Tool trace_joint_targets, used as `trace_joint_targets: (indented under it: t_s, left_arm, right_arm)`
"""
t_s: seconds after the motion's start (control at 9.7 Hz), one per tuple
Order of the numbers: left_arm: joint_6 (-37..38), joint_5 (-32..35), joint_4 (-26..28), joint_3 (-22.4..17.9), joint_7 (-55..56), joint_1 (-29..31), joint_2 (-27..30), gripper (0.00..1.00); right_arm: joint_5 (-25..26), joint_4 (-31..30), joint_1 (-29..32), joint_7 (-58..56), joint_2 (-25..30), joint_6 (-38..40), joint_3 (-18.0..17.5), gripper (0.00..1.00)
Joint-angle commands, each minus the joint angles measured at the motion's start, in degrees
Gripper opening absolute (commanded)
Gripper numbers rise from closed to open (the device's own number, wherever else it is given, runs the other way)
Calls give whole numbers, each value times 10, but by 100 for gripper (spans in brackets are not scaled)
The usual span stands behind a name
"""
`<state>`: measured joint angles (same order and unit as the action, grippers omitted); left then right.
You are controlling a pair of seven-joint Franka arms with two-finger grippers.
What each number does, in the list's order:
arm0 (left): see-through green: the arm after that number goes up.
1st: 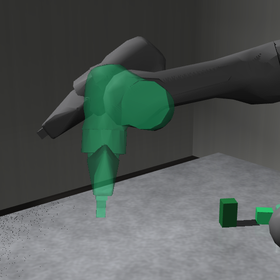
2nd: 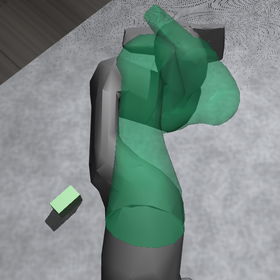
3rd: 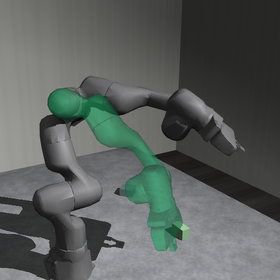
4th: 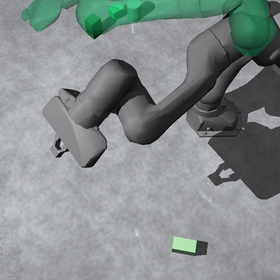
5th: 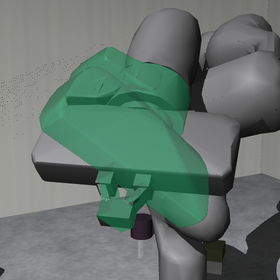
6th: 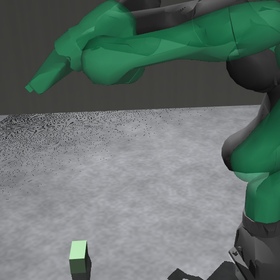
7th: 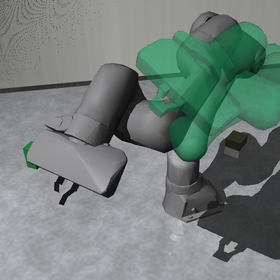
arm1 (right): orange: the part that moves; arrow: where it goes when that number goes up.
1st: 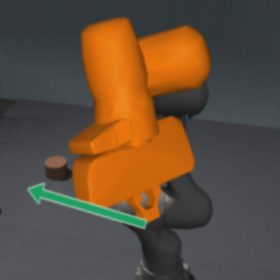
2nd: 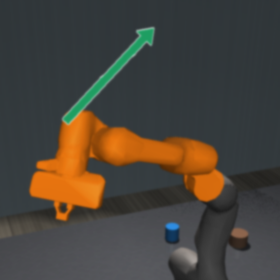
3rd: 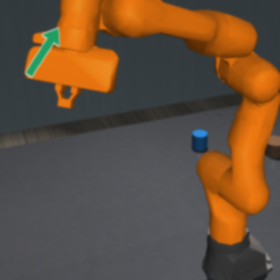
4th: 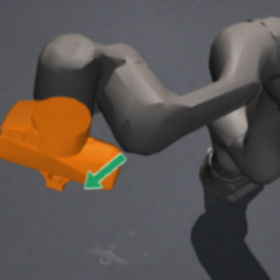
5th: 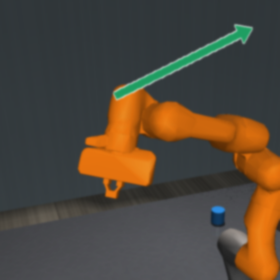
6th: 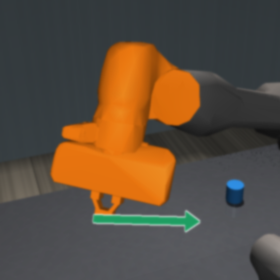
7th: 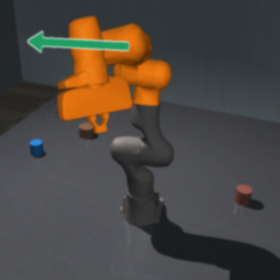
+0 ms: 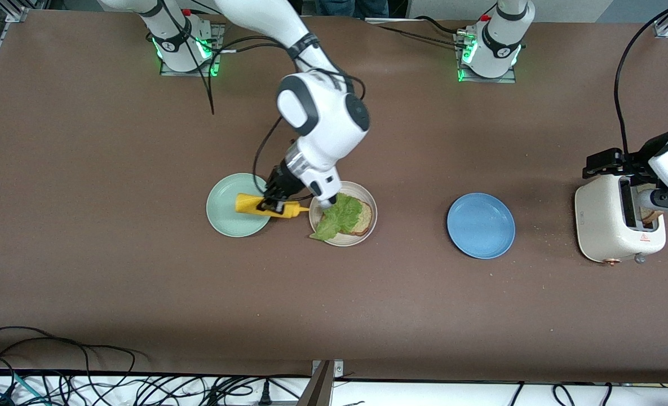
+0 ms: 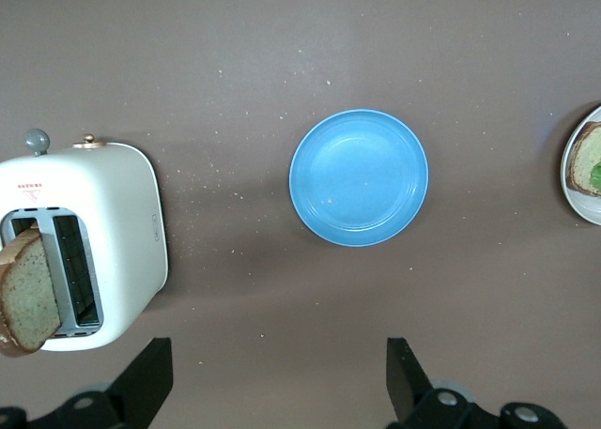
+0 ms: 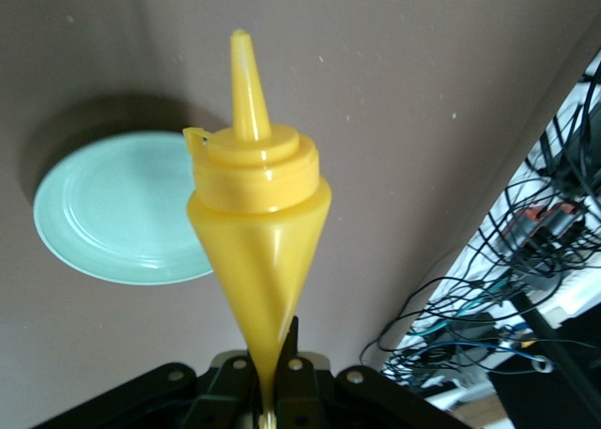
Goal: Make sandwich on beige plate with both arms
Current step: 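Carry the mustard bottle over the bread and tilt it down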
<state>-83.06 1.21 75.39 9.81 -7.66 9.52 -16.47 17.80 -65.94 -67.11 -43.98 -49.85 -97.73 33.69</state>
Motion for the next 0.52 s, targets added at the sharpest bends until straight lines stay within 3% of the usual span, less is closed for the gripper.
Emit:
trace_joint_targets:
  t_s: [0.0,0.31,0.41]
  left_arm:
    - [2,-11,3,-1,-9,2,2,100]
    - [2,-10,3,-1,-9,2,1,100]
    - [2,-10,3,-1,-9,2,0,100]
  right_arm:
    - [39,14,-11,1,-24,2,12,0]
    - [33,13,5,-5,-18,3,16,0]
    - [-11,14,22,-15,-9,2,21,0]
